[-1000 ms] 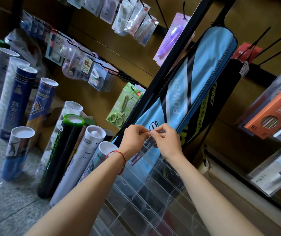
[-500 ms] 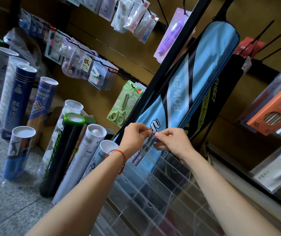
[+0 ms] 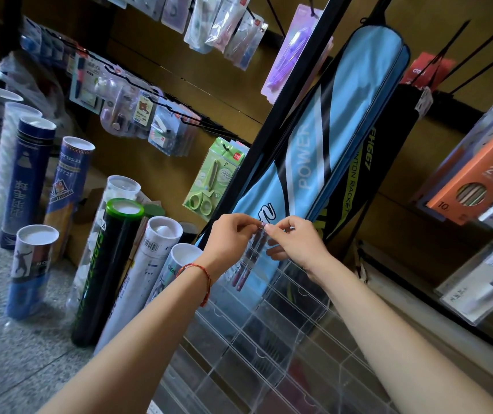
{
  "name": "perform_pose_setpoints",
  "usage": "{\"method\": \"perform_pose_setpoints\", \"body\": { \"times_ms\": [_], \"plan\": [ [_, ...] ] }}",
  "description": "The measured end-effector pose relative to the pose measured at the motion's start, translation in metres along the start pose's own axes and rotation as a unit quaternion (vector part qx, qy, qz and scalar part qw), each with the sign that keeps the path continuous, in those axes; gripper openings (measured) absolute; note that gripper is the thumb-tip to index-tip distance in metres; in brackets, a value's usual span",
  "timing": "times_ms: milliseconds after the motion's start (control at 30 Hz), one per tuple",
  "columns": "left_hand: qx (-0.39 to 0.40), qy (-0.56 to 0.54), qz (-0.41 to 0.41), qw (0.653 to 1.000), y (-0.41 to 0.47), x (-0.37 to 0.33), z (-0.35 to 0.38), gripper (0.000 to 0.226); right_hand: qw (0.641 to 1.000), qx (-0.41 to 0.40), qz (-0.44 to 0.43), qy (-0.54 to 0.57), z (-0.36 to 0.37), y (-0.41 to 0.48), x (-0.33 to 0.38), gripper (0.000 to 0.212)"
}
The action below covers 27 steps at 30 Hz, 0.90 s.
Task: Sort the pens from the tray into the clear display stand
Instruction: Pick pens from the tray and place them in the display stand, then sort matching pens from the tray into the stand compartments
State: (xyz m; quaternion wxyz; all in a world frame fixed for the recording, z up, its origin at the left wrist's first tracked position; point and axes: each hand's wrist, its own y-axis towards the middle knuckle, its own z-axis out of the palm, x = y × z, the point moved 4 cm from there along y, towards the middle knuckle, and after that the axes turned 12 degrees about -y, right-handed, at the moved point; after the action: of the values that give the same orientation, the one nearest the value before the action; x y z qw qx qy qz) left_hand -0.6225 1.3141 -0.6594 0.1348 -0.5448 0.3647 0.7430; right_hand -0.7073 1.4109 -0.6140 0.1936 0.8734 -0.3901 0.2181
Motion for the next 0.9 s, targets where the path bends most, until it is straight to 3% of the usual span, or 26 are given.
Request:
{"method": "perform_pose_setpoints", "body": {
  "times_ms": [233, 367, 433, 500, 567, 633, 733, 800, 900],
  "plan": [
    [0.051, -0.008, -0.052, 0.997, -0.001, 0.007, -0.004, 0.032, 1.000, 0.024, 0.006, -0.009, -0.004, -0.009, 0.007, 0.036],
    [0.021, 0.012, -0.071, 0.997, -0.017, 0.008, -0.041, 0.034, 0.983, -0.141, -0.034, -0.115, -0.029, -0.028, 0.019, 0.029],
    [0.005, 0.053, -0.078, 0.996, -0.033, 0.009, -0.075, 0.028, 0.964, -0.233, -0.094, -0.082, -0.030, -0.052, 0.032, 0.019],
    [0.010, 0.093, -0.096, 0.991, -0.057, 0.010, -0.110, 0.021, 0.945, -0.269, -0.184, -0.024, -0.014, -0.083, 0.048, 0.016],
    [0.025, 0.143, -0.139, 0.980, -0.089, 0.013, -0.143, 0.017, 0.949, -0.187, -0.253, 0.005, 0.023, -0.115, 0.064, 0.013],
    [0.060, 0.222, -0.194, 0.954, -0.126, 0.023, -0.173, 0.019, 0.960, 0.022, -0.278, -0.023, 0.083, -0.145, 0.072, 0.011],
    [0.139, 0.312, -0.294, 0.893, -0.194, 0.048, -0.208, 0.024, 0.906, 0.297, -0.289, -0.093, 0.179, -0.200, 0.062, 0.020],
    [0.197, 0.370, -0.330, 0.846, -0.237, 0.065, -0.222, 0.024, 0.869, 0.394, -0.269, -0.133, 0.228, -0.233, 0.044, 0.025],
    [0.270, 0.448, -0.356, 0.775, -0.295, 0.089, -0.234, 0.026, 0.820, 0.476, -0.235, -0.214, 0.285, -0.256, 0.006, 0.027]
  ]
}}
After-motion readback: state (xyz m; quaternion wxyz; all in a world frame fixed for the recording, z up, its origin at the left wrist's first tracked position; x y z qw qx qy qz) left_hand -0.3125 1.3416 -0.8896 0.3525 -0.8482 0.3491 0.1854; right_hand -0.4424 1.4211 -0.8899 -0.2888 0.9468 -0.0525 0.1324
